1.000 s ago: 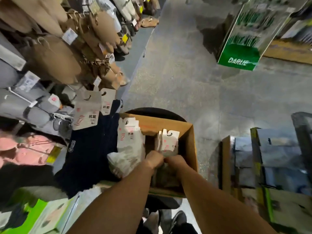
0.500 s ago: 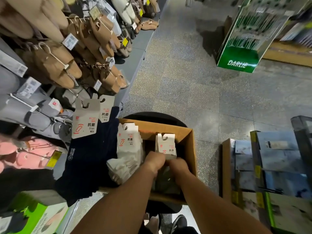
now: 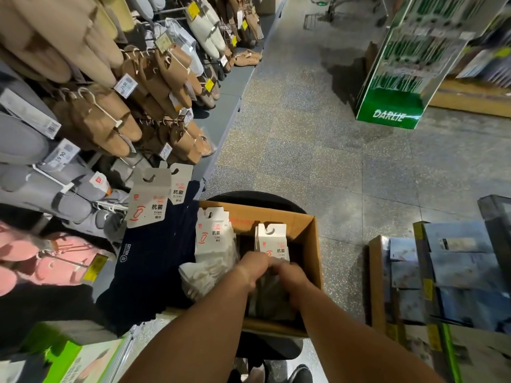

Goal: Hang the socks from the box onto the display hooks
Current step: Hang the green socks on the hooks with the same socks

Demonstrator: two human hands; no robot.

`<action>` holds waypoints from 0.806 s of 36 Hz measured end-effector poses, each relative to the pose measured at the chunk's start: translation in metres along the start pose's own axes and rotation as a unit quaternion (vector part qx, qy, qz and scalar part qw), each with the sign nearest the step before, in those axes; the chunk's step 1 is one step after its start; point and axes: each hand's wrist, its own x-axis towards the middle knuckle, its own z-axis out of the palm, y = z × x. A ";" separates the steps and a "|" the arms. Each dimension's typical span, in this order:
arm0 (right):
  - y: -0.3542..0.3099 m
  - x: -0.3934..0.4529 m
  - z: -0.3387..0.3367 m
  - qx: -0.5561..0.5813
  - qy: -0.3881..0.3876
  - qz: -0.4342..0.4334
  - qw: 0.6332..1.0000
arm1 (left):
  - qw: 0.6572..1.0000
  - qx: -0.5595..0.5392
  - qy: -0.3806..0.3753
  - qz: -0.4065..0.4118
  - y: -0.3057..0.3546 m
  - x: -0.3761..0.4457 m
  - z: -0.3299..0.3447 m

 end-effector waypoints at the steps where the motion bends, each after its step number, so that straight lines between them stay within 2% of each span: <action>1: 0.001 0.002 0.000 -0.001 0.001 0.002 1.000 | 1.000 0.003 -0.002 0.001 -0.001 0.003 0.000; 9: -0.001 0.004 -0.003 0.032 -0.007 0.018 0.999 | 0.999 -0.038 -0.005 -0.024 -0.006 0.018 0.003; 20: 0.007 0.006 -0.001 0.080 0.031 -0.014 0.996 | 0.999 -0.044 0.011 0.014 -0.009 0.025 0.005; 25: 0.003 -0.009 0.002 0.066 0.041 -0.027 0.997 | 0.998 -0.051 -0.029 0.010 0.002 -0.006 0.001; 29: -0.002 -0.019 0.001 0.057 0.017 -0.038 0.998 | 0.997 -0.061 -0.032 0.019 -0.001 0.000 -0.004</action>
